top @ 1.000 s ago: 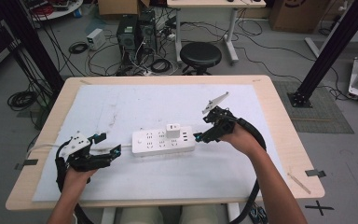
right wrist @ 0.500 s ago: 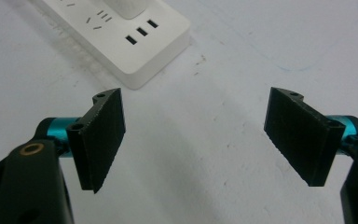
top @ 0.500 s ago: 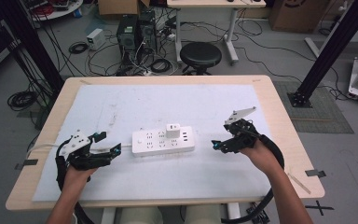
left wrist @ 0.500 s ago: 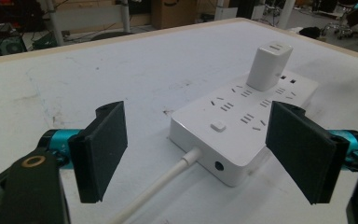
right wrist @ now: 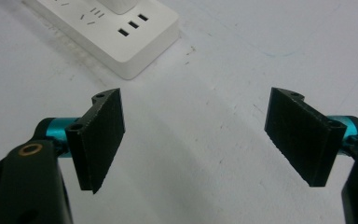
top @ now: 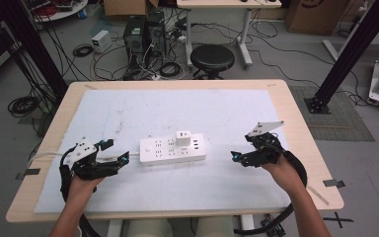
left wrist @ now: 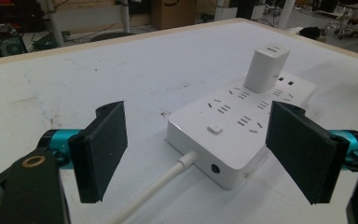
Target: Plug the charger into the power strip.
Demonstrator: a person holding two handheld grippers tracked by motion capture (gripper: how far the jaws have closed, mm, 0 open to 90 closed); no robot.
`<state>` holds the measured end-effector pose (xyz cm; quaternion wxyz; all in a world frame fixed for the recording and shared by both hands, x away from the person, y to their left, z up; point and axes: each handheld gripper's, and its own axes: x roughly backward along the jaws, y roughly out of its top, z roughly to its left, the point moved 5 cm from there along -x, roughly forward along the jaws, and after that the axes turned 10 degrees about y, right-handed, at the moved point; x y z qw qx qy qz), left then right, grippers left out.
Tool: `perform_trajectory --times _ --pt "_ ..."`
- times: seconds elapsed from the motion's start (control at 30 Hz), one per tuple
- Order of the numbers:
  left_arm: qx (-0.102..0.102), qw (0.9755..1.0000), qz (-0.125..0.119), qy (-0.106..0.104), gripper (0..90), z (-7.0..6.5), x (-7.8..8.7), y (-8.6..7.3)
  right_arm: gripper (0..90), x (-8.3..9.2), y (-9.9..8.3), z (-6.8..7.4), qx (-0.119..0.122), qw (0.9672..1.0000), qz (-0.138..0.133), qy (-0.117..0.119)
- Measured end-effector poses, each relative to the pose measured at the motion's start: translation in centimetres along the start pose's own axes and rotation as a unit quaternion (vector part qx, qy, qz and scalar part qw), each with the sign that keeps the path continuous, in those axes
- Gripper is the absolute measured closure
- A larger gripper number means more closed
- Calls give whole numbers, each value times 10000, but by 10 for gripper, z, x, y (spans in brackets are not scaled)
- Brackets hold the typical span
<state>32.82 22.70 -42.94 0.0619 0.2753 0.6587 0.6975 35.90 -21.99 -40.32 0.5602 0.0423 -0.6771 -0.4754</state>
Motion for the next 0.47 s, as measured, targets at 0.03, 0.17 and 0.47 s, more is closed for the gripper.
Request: perform_trajectory --times 0.03,0.17,0.47 --pt "7 10000 -2 4 206 0 0 0 204 0 -1 0 -21 10000 7 -4" --pt "-5 10000 5 0 206 1 1 0 204 0 -6 0 -75 10000 -15 9" --pt "37 10000 2 39 206 2 1 -3 204 1 -12 -1 -146 9999 -58 21"
